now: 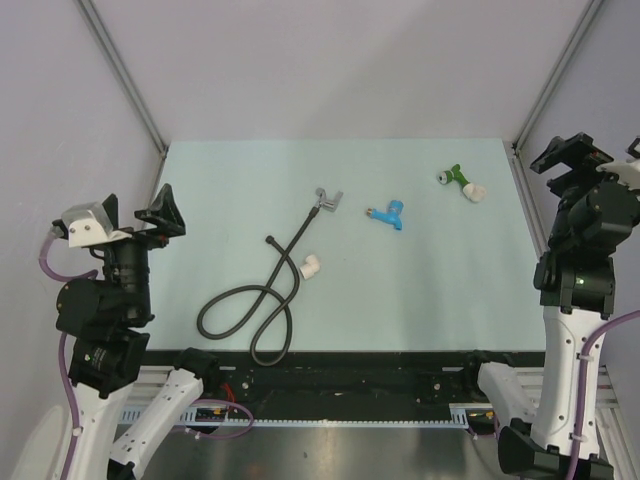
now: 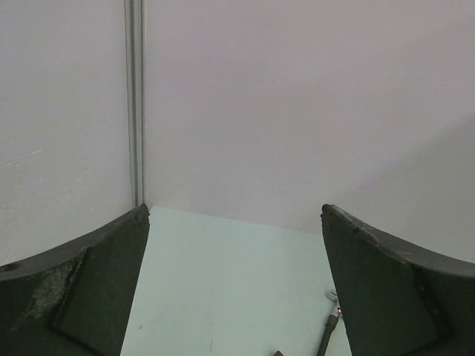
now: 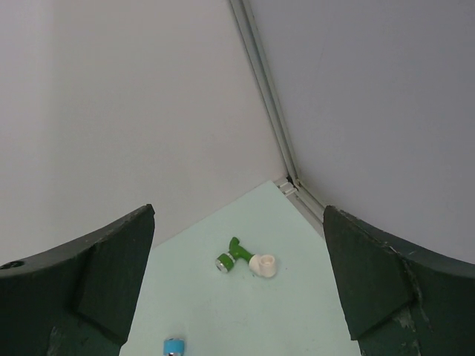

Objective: Install the water faucets

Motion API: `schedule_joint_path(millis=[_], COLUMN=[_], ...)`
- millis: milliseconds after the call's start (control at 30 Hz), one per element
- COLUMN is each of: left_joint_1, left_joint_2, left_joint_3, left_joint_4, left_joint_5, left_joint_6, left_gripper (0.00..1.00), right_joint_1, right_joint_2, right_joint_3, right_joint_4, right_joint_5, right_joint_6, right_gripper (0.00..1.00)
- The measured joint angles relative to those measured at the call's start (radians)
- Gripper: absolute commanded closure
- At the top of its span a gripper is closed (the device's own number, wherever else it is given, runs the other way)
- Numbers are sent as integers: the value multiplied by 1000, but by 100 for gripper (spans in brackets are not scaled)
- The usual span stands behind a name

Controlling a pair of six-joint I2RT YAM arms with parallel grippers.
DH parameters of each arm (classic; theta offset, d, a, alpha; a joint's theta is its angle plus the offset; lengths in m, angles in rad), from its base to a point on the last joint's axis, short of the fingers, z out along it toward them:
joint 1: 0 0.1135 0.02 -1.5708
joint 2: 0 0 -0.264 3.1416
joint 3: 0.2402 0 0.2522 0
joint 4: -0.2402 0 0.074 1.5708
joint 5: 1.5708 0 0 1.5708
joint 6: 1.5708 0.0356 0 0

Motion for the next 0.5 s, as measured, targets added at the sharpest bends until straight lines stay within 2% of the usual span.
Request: schedule_joint_path(millis=[500], left_joint_1=[0], left_joint_2=[0], left_joint_3=[0], left_joint_4=[1], left_joint_5=[-1], left_joint_6=[0], left_gripper=[0], right_joint_1=[45], right_joint_2=[35], right_joint_3=[-16], right_joint_4=[0], right_joint_5=[5], right_joint_6=[-35], right_gripper=[0])
